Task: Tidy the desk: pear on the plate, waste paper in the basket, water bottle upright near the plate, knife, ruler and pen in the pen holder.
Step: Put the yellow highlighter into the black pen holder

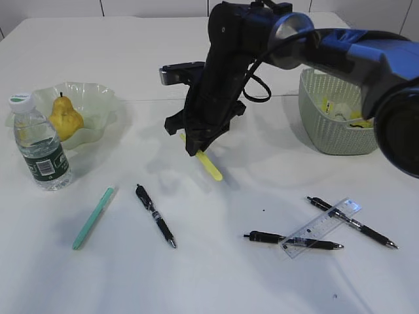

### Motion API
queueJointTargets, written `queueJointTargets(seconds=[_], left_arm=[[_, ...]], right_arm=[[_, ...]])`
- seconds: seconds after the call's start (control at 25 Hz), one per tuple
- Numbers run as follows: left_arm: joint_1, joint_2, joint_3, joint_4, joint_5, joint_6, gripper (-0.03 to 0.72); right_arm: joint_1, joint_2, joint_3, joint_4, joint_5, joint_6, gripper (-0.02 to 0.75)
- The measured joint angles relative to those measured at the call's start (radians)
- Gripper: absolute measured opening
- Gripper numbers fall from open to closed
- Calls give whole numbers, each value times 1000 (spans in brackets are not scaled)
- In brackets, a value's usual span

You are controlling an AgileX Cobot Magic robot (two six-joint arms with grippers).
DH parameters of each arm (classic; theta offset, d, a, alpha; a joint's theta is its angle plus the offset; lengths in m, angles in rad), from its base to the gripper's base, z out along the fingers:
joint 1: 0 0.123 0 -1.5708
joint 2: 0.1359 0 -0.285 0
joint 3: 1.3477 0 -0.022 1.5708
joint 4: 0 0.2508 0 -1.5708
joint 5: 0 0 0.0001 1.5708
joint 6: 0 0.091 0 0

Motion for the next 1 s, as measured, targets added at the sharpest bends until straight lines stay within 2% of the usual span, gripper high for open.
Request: queueJointTargets(seconds=[0.6, 1.0], left_arm=[[0, 0, 0, -4, 0, 0, 490], [0, 0, 0, -5, 0, 0, 489]], right_arm=[[0, -191, 0, 3, 6, -33, 161], [0, -266, 0, 1, -99, -75, 161]])
